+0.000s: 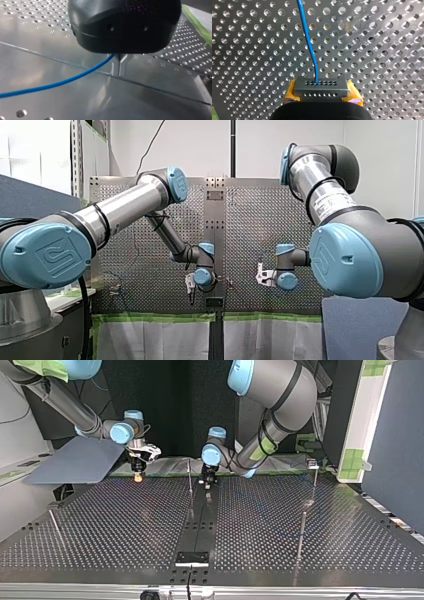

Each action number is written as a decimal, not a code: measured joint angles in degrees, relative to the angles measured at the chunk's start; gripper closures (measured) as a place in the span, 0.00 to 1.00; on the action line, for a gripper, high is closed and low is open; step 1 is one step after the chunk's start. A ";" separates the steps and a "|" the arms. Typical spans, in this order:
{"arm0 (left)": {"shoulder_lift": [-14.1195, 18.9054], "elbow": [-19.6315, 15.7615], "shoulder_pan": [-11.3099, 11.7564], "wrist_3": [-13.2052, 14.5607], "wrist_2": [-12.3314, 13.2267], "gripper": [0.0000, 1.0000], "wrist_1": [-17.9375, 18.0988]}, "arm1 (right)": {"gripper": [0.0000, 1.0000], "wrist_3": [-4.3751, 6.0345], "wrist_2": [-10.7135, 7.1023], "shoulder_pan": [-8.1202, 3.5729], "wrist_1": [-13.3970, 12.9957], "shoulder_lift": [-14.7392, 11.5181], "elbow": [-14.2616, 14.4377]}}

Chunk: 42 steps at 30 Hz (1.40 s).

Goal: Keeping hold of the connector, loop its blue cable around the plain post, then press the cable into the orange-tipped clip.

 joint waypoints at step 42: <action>9.03 -10.76 -4.79 13.30 2.66 0.00 0.55 | 1.00 -0.31 -0.38 0.58 3.77 0.17 -0.05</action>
